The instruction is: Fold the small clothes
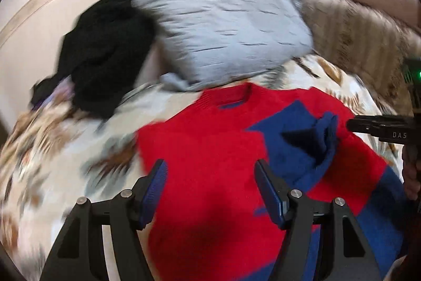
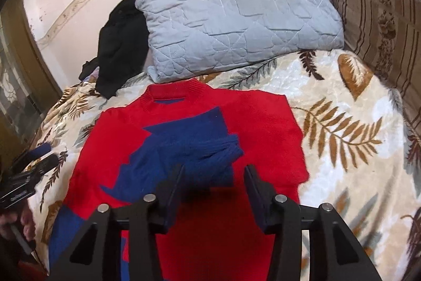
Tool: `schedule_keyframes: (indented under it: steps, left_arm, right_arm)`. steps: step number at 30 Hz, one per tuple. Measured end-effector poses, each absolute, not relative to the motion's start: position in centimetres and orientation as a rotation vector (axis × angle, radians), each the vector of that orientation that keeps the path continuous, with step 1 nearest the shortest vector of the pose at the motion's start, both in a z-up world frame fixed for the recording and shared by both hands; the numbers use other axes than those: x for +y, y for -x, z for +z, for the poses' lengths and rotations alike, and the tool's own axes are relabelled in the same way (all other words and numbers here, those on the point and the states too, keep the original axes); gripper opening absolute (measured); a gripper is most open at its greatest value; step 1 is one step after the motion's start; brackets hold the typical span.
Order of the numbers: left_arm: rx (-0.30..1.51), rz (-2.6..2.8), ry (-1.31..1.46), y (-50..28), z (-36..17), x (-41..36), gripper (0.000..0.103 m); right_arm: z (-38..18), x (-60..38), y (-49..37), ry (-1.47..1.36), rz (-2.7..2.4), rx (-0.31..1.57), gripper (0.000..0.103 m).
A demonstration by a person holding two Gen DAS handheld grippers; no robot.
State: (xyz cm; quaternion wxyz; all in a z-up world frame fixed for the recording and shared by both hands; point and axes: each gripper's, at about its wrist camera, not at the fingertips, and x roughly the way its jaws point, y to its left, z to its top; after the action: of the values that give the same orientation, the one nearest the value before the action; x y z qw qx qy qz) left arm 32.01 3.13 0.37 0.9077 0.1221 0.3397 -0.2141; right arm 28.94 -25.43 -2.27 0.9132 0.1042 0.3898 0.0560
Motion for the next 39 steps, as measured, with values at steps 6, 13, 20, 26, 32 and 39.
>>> schedule_keyframes:
  steps: [6,13,20,26,32,39]
  left_arm:
    - [0.761,-0.499,-0.327,-36.3,-2.2,0.0,0.069]
    - [0.786,-0.415,-0.289,-36.2,-3.4,1.4,0.069]
    - [0.8,-0.334,-0.258,-35.9,-2.9,2.7,0.069]
    - [0.836,-0.257,-0.273,-35.8,-3.3,3.0,0.069]
    - [0.866,-0.231,-0.284,-35.3,-4.1,3.5,0.069]
    - [0.841,-0.223,-0.253,-33.5,-2.7,4.6,0.069]
  right_arm:
    - [-4.5,-26.1,-31.7,-0.281,0.06,0.87,0.048]
    - [-6.5,-25.6,-34.0,-0.268,0.075,0.931,0.016]
    - [-2.9,-26.2,-33.7,-0.23,0.107,0.838,0.008]
    - [-2.2,-27.2,-34.1,-0.116,0.002,0.789,0.008]
    - [-5.4,-28.5,-33.5,-0.179,-0.037,0.937,0.009]
    - [-1.7,-29.0,-31.5,-0.127,-0.139,0.803,0.011]
